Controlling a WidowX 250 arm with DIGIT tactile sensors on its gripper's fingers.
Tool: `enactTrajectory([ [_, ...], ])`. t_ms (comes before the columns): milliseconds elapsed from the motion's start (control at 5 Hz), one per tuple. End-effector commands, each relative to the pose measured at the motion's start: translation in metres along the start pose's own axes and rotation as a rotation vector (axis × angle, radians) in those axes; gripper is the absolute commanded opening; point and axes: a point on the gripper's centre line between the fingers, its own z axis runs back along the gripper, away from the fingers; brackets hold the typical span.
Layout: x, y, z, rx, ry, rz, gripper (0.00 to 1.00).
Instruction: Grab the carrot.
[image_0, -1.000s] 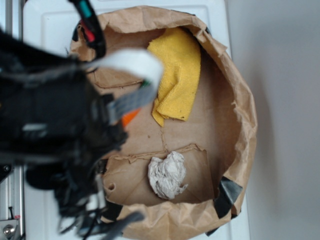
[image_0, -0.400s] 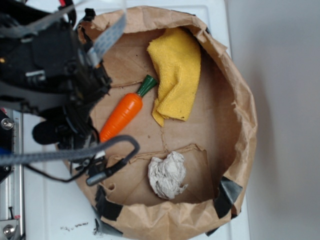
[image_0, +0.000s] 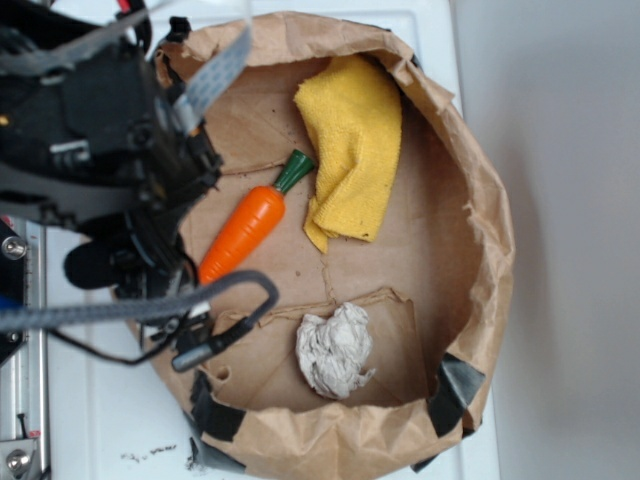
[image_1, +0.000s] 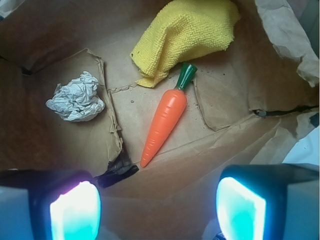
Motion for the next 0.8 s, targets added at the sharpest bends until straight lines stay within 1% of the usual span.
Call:
enactTrajectory([
  [0, 0.044, -0.022, -0.049, 0.101, -0.091, 0.083, 1.0],
  [200, 0.057, -0.024, -0.062, 0.117, -0.084, 0.091, 1.0],
  [400, 0.062, -0.012, -0.071, 0.091, -0.076, 0.077, 1.0],
  [600, 0.06, 0.01, -0.08, 0.054, -0.051, 0.061, 1.0],
])
